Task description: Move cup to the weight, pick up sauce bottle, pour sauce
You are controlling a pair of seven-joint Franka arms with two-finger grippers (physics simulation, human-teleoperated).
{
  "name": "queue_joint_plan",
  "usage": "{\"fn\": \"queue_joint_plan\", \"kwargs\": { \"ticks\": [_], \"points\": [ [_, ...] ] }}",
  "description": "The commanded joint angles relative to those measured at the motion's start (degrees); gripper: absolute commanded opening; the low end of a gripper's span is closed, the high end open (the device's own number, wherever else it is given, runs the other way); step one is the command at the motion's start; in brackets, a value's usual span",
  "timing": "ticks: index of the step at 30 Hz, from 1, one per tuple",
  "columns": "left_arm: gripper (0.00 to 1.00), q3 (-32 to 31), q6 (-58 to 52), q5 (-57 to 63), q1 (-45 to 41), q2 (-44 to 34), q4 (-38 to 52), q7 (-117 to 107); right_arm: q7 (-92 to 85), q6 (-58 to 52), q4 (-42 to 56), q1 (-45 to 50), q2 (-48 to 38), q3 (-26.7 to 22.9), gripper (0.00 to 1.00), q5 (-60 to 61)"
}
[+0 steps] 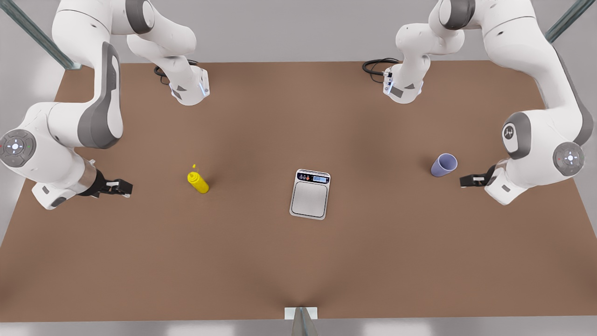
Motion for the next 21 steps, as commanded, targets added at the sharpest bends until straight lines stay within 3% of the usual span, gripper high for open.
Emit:
{"fn": "queue_joint_plan", "kwargs": {
  "ticks": [1, 7, 15, 21],
  "points": [
    [1.00, 0.0, 0.0, 0.1, -0.1, 0.0, -0.2, 0.0, 0.0, 0.0, 0.0, -0.1, 0.0, 0.0, 1.00, 0.0],
    [1.00, 1.8, 5.1, -0.1, 0.0, 2.2, -2.7, -0.5, -0.1, 0.3, -0.6, -0.1, 0.0, -0.1, 1.00, -0.2],
    [1.00, 4.9, 22.8, -0.1, 0.0, -10.3, -29.7, 1.8, -0.3, -0.2, -0.5, -0.4, 0.0, -0.1, 1.00, -0.7],
    [1.00, 4.6, 25.1, 0.8, 0.0, -8.8, -30.8, 1.1, -0.5, -0.6, -0.1, -1.0, 0.0, -0.2, 1.00, -0.6]
  ]
}}
